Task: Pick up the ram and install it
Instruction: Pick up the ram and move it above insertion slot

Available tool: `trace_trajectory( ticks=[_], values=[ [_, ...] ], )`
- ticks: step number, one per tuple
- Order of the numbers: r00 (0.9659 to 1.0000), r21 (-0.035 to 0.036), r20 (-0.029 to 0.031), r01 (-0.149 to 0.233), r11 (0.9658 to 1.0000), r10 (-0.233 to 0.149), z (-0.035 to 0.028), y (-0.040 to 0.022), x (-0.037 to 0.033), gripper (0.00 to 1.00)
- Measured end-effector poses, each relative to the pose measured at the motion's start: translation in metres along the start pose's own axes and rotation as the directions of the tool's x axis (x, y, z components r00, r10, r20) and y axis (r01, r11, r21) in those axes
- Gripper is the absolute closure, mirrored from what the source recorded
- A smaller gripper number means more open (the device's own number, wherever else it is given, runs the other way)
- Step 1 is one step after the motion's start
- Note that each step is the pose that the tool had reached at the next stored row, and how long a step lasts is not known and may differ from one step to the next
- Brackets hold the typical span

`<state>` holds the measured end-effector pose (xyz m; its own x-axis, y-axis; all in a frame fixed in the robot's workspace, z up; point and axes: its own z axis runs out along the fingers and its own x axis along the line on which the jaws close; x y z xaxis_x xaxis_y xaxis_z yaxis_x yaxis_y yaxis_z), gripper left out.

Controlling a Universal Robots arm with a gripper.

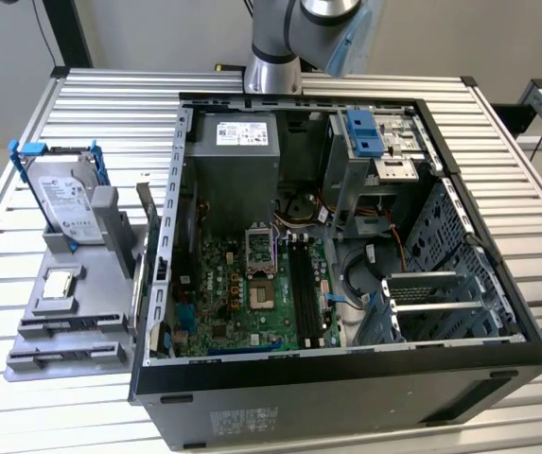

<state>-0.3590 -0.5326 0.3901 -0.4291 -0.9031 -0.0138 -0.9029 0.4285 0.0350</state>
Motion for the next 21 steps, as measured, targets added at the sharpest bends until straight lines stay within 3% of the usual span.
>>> trace_trajectory(
  ticks=[2, 5, 8, 11, 14, 16, 19, 21],
  values=[
    [0.9993, 0.0008, -0.0006, 0.037, 0.9993, -0.037, 0.0001, -0.0001, 0.0000, 1.00],
    [0.9957, 0.0036, -0.0012, 0.092, 0.9957, -0.092, 0.0002, -0.0001, 0.0000, 1.00],
    [0.9892, 0.0066, -0.0017, 0.146, 0.9892, -0.146, 0.0005, -0.0001, 0.0000, 1.00],
    [0.9800, 0.0110, -0.0018, 0.199, 0.9799, -0.199, 0.0009, -0.0001, 0.0000, 1.00],
    [0.9677, 0.0162, -0.0020, 0.252, 0.9676, -0.252, 0.0013, -0.0001, 0.0000, 1.00],
    [0.9578, 0.0203, -0.0024, 0.288, 0.9575, -0.288, 0.0016, -0.0001, 0.0000, 1.00],
    [0.9405, 0.0254, -0.0032, 0.340, 0.9402, -0.340, 0.0023, -0.0001, 0.0000, 1.00],
    [0.9272, 0.0268, -0.0039, 0.374, 0.9269, -0.374, 0.0029, -0.0001, 0.0000, 1.00]
  ],
)
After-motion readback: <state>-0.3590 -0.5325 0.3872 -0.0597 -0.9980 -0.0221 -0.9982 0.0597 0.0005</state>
